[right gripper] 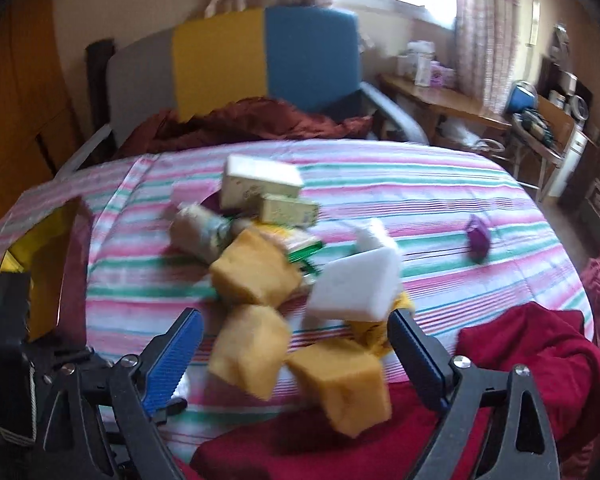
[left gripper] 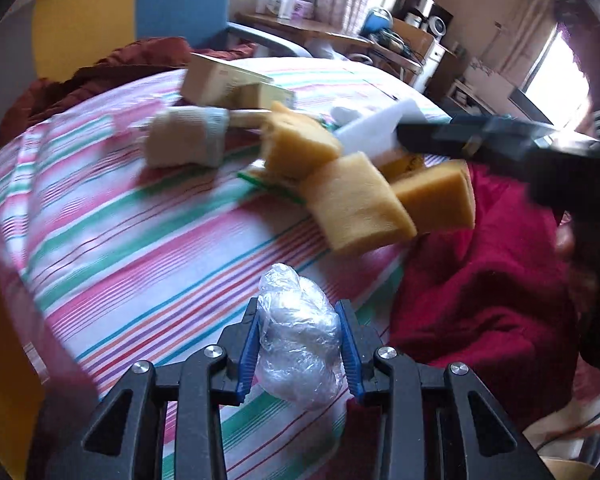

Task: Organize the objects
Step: 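Grasp a yellow sponge from the pile with the right tool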

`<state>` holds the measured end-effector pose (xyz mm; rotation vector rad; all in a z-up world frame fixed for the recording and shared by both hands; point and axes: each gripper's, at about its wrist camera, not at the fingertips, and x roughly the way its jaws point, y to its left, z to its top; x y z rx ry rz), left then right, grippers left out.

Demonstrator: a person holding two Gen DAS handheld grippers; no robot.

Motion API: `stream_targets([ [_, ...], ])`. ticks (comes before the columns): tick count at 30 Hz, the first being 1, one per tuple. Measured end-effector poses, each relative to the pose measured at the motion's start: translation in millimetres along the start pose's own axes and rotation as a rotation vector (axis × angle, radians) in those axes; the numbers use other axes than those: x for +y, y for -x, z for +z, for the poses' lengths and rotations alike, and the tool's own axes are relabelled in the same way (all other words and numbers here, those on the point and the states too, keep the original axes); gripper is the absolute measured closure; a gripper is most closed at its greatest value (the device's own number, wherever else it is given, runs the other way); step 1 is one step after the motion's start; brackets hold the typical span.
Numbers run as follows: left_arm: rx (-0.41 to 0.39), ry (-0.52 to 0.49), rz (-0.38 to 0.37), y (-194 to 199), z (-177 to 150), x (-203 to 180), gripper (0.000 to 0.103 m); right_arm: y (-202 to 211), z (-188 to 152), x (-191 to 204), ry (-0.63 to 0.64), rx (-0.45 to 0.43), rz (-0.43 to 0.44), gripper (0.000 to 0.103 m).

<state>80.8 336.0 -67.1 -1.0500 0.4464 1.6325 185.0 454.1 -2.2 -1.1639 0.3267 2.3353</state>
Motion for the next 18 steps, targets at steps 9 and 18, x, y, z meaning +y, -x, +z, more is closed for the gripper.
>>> stream_targets([
  [9, -0.072, 0.035, 0.032, 40, -23, 13, 0.066, -65, 2, 40, 0.162, 0.281, -0.026, 0.01],
  [18, -0.138, 0.07, 0.052, 69, -31, 29, 0.066, -88, -8, 48, 0.21, 0.397, -0.064, 0.04],
])
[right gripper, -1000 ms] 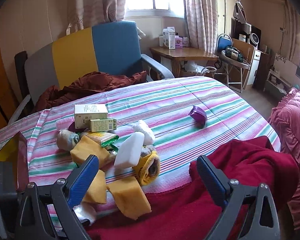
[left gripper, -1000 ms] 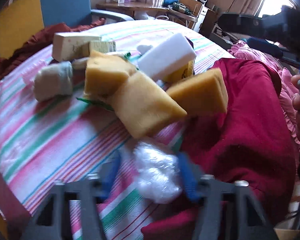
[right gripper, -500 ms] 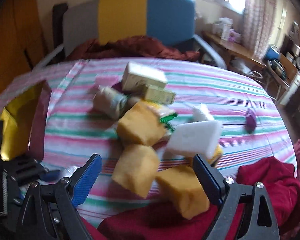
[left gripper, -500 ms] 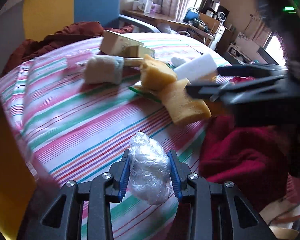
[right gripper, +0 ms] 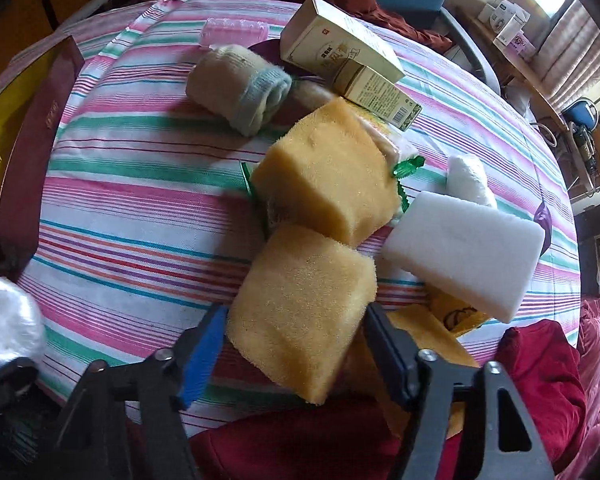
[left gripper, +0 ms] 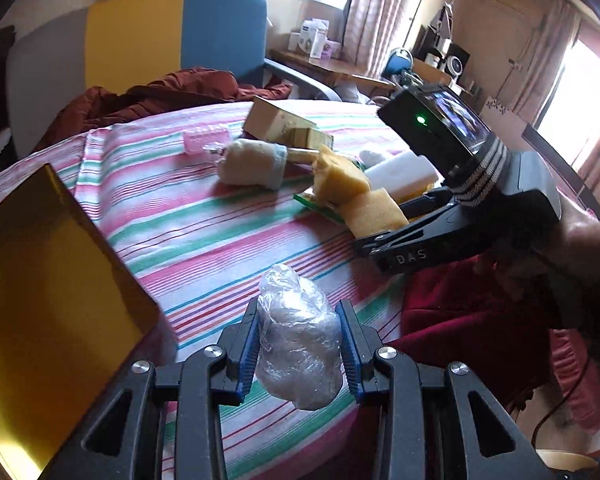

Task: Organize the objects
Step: 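Grasp a yellow sponge from the pile with the right tool, then release the plastic bundle into the gold tray with the left tool while the right tool carries the sponge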

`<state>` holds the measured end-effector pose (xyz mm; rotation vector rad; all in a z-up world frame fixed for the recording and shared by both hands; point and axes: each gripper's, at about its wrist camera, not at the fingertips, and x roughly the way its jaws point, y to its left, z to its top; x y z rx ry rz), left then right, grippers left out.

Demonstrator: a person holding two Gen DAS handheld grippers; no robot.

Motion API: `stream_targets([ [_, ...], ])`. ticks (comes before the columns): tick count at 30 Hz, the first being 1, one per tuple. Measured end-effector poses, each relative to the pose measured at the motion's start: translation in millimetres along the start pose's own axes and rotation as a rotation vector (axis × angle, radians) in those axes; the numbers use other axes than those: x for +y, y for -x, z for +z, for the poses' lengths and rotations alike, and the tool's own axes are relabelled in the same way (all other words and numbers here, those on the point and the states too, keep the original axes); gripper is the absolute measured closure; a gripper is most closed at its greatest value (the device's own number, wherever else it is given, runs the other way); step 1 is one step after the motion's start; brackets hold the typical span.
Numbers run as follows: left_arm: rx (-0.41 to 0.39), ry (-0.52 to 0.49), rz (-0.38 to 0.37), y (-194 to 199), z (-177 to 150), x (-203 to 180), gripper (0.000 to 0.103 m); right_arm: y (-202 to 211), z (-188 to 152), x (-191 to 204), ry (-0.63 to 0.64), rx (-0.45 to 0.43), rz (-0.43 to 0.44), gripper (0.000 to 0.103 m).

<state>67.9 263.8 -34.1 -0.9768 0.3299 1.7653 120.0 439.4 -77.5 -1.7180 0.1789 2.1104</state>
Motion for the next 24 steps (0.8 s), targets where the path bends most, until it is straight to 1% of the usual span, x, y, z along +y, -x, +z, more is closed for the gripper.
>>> stream_targets([
  [1, -0.005, 0.004, 0.005, 3, -1, 1, 0.066, 3, -1, 1, 0.003, -0.016, -0.003, 0.042],
  [3, -0.019, 0.017, 0.017, 10, -2, 5, 0.066, 11, -4, 4, 0.019, -0.055, -0.011, 0.043],
  [9, -0.059, 0.065, 0.049, 34, -6, 20, 0.066, 45, -15, 26, 0.061, -0.2, -0.05, 0.043],
  [13, -0.08, 0.104, 0.078, 48, -8, 33, 0.066, 66, -10, 48, 0.084, -0.281, -0.067, 0.043],
  [19, -0.107, 0.155, 0.12, 65, -14, 50, 0.066, 89, -1, 75, 0.145, -0.358, -0.07, 0.043],
  [24, -0.135, 0.205, 0.159, 81, -18, 66, 0.066, 100, 4, 103, 0.196, -0.41, -0.063, 0.043],
])
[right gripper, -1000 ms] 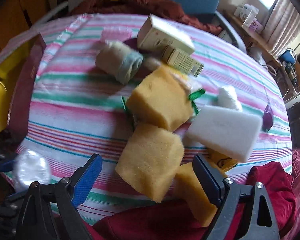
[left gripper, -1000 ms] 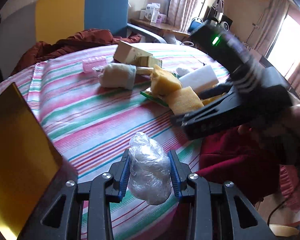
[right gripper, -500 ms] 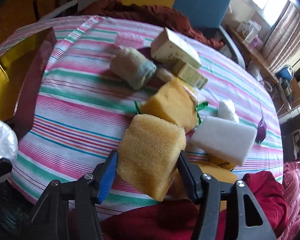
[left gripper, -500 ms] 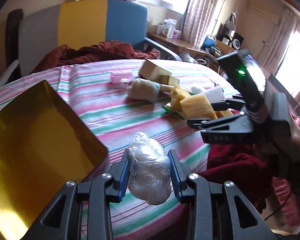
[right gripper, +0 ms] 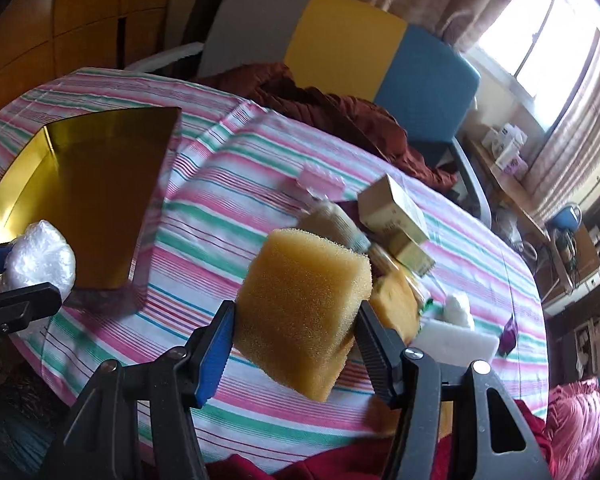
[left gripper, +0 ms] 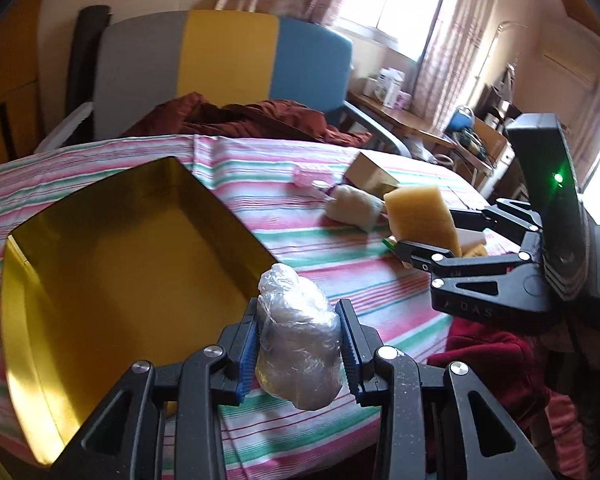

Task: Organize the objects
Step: 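Release the plastic bundle into the gold tray with the left tool while the right tool carries the sponge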

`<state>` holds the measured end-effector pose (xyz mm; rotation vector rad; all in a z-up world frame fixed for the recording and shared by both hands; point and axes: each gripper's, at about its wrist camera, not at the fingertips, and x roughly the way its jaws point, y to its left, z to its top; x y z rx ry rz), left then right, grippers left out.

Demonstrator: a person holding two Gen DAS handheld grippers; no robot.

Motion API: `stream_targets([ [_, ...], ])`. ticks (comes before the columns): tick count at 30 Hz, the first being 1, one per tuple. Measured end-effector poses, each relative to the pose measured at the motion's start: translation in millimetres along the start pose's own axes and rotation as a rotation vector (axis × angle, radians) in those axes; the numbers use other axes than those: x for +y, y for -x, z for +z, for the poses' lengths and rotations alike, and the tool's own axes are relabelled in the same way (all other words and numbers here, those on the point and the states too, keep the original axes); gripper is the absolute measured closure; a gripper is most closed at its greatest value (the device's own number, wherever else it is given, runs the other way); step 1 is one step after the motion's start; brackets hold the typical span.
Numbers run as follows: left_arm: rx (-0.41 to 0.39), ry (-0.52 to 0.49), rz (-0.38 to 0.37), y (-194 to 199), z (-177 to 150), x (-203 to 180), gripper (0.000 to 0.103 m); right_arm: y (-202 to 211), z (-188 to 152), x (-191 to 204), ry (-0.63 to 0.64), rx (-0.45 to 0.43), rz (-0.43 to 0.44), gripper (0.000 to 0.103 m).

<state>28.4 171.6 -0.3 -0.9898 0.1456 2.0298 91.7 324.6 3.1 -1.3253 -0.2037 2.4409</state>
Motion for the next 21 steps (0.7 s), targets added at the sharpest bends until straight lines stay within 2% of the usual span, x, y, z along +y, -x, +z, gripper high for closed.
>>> stream_targets([
  [21, -0.046, 0.165, 0.147, 36, -15, 80, 0.066, 22, 46, 70, 0.076, -0.131, 0.114, 0.043],
])
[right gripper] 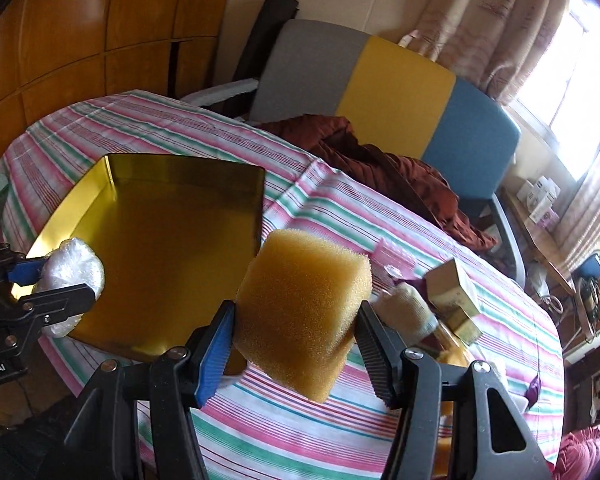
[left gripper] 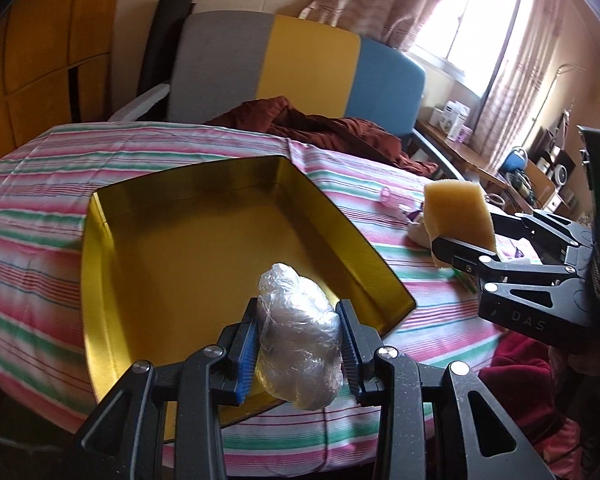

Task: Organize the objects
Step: 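Release the plastic bundle into the gold tray with the left tool while the right tool carries the sponge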

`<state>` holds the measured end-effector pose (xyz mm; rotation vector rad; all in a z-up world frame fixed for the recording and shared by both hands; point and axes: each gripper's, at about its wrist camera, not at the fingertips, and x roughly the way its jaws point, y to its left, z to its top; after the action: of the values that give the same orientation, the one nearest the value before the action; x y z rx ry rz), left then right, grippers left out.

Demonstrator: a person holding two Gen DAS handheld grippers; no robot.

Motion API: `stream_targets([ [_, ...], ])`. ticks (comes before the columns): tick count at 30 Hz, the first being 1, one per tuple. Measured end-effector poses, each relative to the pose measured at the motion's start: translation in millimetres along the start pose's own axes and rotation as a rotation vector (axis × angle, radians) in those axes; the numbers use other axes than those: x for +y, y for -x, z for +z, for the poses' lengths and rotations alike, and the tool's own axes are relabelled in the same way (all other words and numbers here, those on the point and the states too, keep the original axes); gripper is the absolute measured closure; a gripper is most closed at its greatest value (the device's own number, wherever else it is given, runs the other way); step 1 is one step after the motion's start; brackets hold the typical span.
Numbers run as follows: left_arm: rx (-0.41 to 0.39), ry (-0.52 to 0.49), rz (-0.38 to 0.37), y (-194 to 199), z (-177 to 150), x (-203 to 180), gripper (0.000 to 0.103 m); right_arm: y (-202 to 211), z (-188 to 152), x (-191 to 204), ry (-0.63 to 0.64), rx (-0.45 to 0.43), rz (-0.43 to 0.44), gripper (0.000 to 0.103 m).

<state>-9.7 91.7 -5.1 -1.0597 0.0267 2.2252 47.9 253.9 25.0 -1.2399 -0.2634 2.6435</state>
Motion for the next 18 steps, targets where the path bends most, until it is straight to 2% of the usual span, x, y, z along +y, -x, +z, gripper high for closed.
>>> stream_targets([
  [14, 0.001, 0.079, 0.076, -1, -9, 41, 0.066, -13, 19, 35, 0.061, -0.01, 0.061, 0.043],
  [18, 0.007, 0.108, 0.103, -2, -12, 55, 0.066, -25, 23, 43, 0.038, 0.007, 0.121, 0.043],
])
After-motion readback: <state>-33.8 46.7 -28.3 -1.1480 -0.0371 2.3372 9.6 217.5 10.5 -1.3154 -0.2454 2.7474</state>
